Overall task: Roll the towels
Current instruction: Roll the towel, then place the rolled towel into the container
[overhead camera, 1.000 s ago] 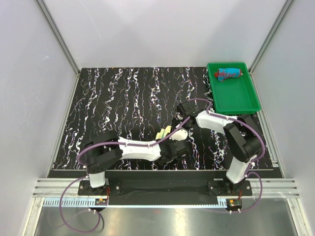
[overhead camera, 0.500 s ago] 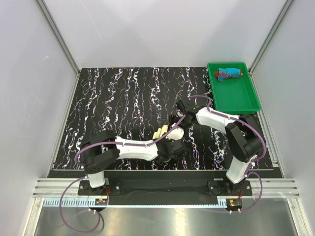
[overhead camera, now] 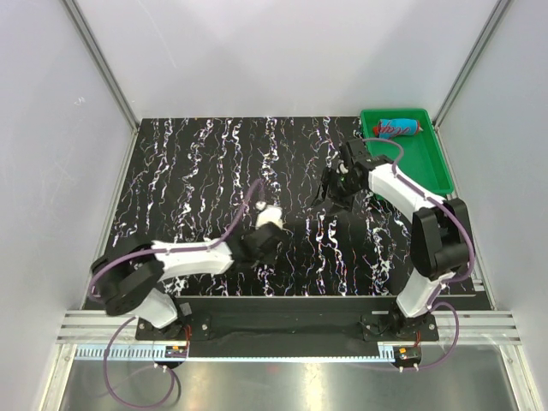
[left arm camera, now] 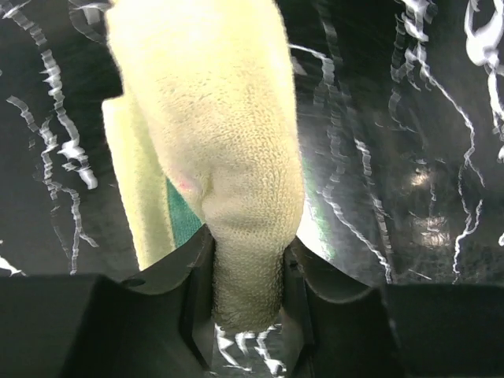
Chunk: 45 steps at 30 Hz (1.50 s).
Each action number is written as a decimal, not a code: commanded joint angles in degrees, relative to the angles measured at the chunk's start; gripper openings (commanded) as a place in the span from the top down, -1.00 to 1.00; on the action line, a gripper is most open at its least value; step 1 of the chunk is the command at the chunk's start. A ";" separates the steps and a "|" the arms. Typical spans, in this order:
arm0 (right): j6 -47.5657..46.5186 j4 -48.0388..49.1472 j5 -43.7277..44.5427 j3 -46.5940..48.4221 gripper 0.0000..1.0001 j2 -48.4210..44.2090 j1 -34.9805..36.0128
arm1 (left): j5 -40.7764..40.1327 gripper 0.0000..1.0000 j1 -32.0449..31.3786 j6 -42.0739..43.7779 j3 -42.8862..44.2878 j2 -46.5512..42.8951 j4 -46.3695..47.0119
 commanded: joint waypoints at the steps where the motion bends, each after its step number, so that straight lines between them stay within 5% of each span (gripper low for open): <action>1: -0.49 2.45 -1.16 -1.58 -0.34 -5.21 -0.04 | 12.76 1.00 5.39 -3.59 -7.74 -5.38 11.85; 9: 5.66 19.87 -13.19 -16.09 -0.38 -10.84 -0.04 | 31.94 1.00 18.65 -9.21 -20.91 -12.59 27.42; 16: 10.40 38.20 -21.64 -25.83 -0.52 -11.46 -0.04 | 49.43 1.00 27.64 -18.00 -30.78 -7.68 54.29; 21: 16.03 55.54 -25.60 -31.82 -0.60 -8.47 2.06 | 50.77 1.00 28.08 -22.13 -30.87 -4.77 58.03; 33: 16.83 62.24 -21.12 -29.19 -0.62 2.08 11.56 | 50.68 1.00 29.84 -28.46 -34.21 1.98 61.97; 45: 17.88 63.91 -18.40 -27.79 -0.63 6.12 14.81 | 52.88 1.00 30.89 -41.21 -40.80 27.12 100.73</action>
